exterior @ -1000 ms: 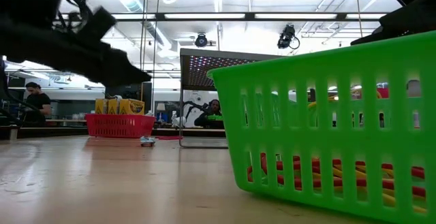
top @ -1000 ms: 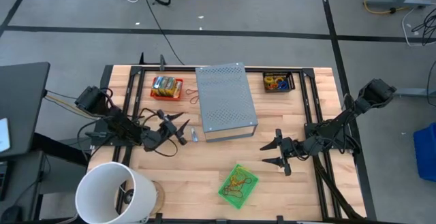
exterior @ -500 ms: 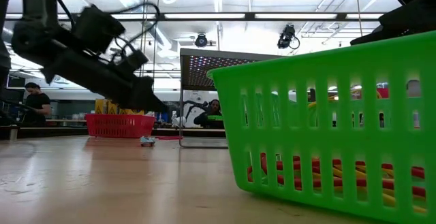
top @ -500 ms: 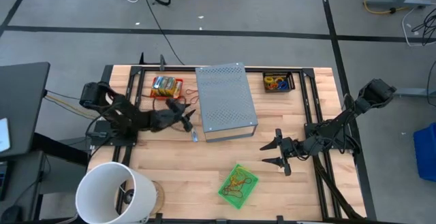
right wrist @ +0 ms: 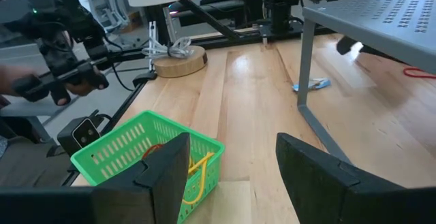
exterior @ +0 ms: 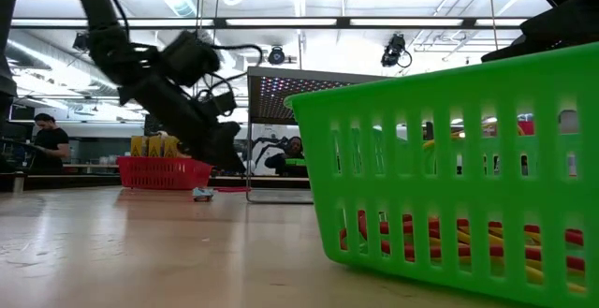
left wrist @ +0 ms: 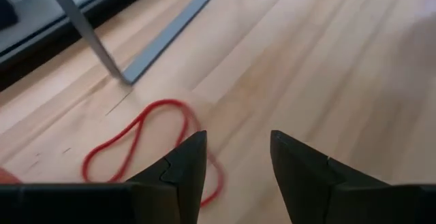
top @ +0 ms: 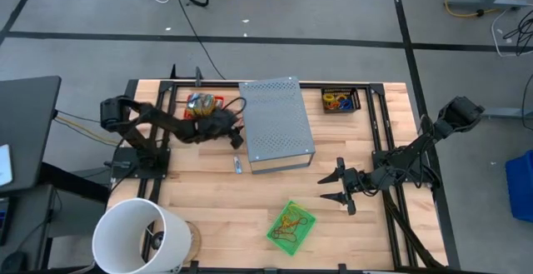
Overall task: Pick & Place Office Desk Supplies
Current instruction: Put the red rubber band into the green basket
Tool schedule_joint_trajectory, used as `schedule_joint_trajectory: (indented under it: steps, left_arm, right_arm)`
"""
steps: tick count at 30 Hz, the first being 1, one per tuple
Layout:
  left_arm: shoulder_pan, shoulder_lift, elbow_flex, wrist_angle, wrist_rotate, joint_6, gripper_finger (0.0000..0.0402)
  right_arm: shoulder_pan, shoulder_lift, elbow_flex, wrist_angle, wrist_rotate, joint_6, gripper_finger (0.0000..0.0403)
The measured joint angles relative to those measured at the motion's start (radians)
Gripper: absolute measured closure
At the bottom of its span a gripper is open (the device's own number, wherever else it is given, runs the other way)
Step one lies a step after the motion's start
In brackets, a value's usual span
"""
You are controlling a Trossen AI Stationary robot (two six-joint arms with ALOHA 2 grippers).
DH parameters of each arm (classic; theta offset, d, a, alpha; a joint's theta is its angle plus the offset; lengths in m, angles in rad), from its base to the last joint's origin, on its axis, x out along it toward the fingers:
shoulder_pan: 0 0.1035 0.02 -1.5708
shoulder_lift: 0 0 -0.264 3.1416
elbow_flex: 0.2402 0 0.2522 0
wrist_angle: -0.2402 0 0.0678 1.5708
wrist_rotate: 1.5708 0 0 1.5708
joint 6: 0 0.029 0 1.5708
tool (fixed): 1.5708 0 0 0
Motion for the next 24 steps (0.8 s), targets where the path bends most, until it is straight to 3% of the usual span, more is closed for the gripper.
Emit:
schedule_joint_trajectory:
  steps: [8,13,24]
  left_arm:
    - [0.055,0.004,0.120,-0.253,0.003,0.015,0.0234]
    - [0.094,0.032,0.146,-0.269,0.107,0.034,0.0234]
    - [0.129,0.158,0.176,-0.271,0.142,0.050,0.0235]
  right_arm:
    - [0.000,0.000,0.000,0.000,0.000,0.000,0.0177]
    - [0.000,0.000,0.000,0.000,0.000,0.000,0.0177]
    - [0.000,0.000,0.000,0.000,0.000,0.000,0.0177]
